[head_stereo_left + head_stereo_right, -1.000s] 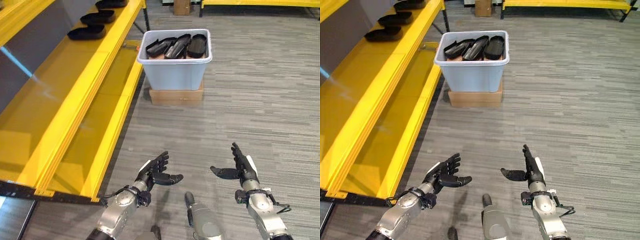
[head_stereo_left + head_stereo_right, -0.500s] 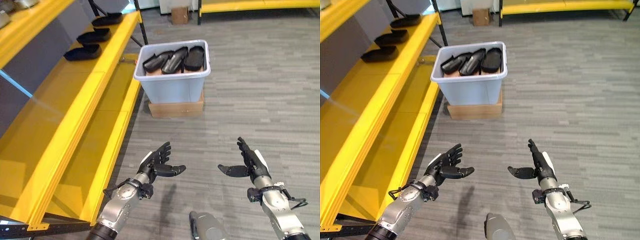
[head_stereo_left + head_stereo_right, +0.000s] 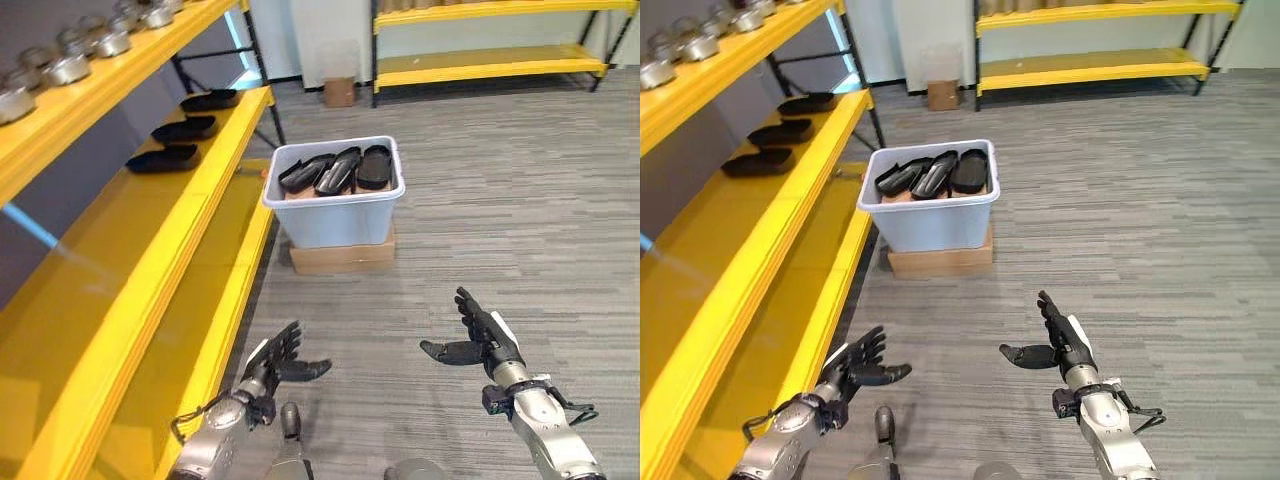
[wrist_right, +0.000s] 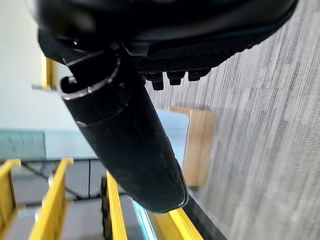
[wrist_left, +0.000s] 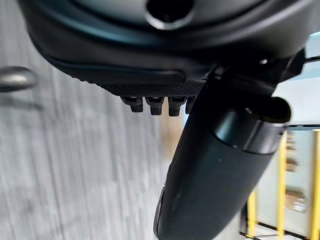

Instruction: Move parts from the plastic box to the shelf.

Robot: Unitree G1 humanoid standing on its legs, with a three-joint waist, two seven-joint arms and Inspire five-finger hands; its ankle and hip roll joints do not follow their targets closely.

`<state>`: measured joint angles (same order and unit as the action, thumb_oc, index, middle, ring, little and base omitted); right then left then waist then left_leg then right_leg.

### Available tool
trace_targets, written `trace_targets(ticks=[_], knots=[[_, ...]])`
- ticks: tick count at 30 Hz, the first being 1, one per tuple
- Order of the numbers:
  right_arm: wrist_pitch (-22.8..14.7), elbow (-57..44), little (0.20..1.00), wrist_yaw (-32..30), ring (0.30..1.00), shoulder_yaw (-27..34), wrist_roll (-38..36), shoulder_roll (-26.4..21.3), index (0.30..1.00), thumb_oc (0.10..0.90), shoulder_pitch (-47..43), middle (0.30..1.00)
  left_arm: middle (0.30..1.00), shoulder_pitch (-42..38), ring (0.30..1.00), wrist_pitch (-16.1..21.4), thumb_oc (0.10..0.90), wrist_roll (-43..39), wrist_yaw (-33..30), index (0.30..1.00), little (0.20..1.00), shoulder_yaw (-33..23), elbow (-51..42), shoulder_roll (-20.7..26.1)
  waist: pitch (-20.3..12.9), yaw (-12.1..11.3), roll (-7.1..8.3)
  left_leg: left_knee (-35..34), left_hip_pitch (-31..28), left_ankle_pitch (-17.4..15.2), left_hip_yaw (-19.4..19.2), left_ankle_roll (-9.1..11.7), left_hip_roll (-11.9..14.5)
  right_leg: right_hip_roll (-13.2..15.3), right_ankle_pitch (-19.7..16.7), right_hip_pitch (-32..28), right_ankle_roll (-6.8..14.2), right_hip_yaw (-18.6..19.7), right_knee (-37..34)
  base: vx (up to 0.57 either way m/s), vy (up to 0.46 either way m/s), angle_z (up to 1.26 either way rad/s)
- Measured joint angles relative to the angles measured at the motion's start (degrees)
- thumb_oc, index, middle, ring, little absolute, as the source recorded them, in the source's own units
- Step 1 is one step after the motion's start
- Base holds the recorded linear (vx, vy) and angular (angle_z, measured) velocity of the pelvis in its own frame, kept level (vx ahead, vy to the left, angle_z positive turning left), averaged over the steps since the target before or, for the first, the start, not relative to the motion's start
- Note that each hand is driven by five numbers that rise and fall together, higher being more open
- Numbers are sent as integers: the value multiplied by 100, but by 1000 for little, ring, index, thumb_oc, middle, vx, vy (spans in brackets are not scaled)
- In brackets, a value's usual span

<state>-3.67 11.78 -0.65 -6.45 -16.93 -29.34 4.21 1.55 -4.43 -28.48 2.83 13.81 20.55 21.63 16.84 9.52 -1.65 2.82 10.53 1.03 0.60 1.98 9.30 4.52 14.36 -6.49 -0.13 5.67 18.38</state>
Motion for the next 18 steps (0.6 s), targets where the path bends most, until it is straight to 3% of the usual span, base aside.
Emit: trace_targets(ticks=[2, 3, 4, 5, 7, 8, 11, 12, 15, 18], knots=[[8, 7, 1000, 54, 1000, 0, 11, -166, 1000, 900, 46, 1000, 1000, 43, 1000, 328, 900, 46, 25, 1000, 1000, 1, -227, -2, 13, -4, -197, 268, -183, -69, -78, -58, -126, 164, 216, 21, 278, 192, 78, 349, 119, -37], [0, -7, 1000, 77, 1000, 5, 11, -268, 1000, 900, 67, 1000, 1000, 31, 1000, 488, 900, 146, 14, 1000, 1000, -3, -412, 5, -7, 31, -443, 163, -357, -189, -62, -126, -181, 128, 293, 8, 506, 228, 119, 330, 90, -18], [10, -2, 1000, 27, 1000, -9, 3, -186, 1000, 900, 83, 1000, 1000, -94, 1000, 662, 900, 296, -17, 1000, 1000, -70, -508, 35, 78, -23, -308, 190, -372, 196, -121, 27, -333, 352, 417, -3, 650, 303, 233, 379, 123, -10], [8, -29, 1000, 19, 1000, -80, 1, -150, 1000, 900, 76, 1000, 1000, -148, 1000, 799, 900, 415, -93, 1000, 1000, -156, -650, 69, 120, -76, -226, 184, -381, 374, -243, 24, -491, 540, 441, 61, 664, 299, 312, 441, 166, -16], [-12, -75, 1000, -233, 1000, -143, -1, 81, 1000, 900, 70, 1000, 1000, -343, 1000, 815, 900, 787, -144, 1000, 1000, -117, -826, 363, 179, -195, -138, 322, -324, 418, -418, 48, -673, 781, 491, 6, 594, 245, 117, 360, 203, -15], [-18, -99, 1000, -650, 1000, -196, -2, 441, 1000, 900, -57, 1000, 1000, -588, 1000, 826, 900, 1071, -128, 1000, 1000, -59, -855, 706, 192, -224, -140, 380, -272, 487, -534, -55, -856, 1048, 411, 14, 656, 151, 68, 358, 229, -11], [-18, -273, 1000, -969, 1000, -214, 7, 683, 1000, 900, -145, 1000, 1000, -693, 1000, 839, 900, 1078, -32, 1000, 1000, -127, -1033, 832, 264, -286, -294, 468, -269, 484, -740, -164, -1017, 1283, 322, 93, 635, -78, 65, 283, 153, -21], [-16, -266, 1000, -1116, 1000, -224, 71, 803, 1000, 900, -198, 1000, 1000, -711, 1000, 848, 900, 1086, 165, 1000, 1000, -88, -1172, 816, 264, -350, -349, 513, -253, 440, -838, -224, -1050, 1365, 165, 92, 803, -139, -33, 248, 98, -26], [-17, -265, 1000, -1255, 1000, -235, 109, 851, 1000, 900, -209, 1000, 1000, -923, 1000, 852, 900, 1081, 304, 1000, 1000, 298, -1141, 804, 254, -328, -380, 488, -278, 392, -810, -231, -1050, 1321, -161, 149, 1049, -224, 93, 259, 98, -6], [-58, -258, 1000, -1444, 1000, -204, 114, 800, 1000, 900, -342, 1000, 1000, -1247, 1000, 852, 900, 1091, 418, 1000, 1000, 721, -998, 545, 248, -325, -350, 389, -442, 330, -725, -264, -1039, 1256, -505, 338, 942, -257, 387, 221, 70, -29]])
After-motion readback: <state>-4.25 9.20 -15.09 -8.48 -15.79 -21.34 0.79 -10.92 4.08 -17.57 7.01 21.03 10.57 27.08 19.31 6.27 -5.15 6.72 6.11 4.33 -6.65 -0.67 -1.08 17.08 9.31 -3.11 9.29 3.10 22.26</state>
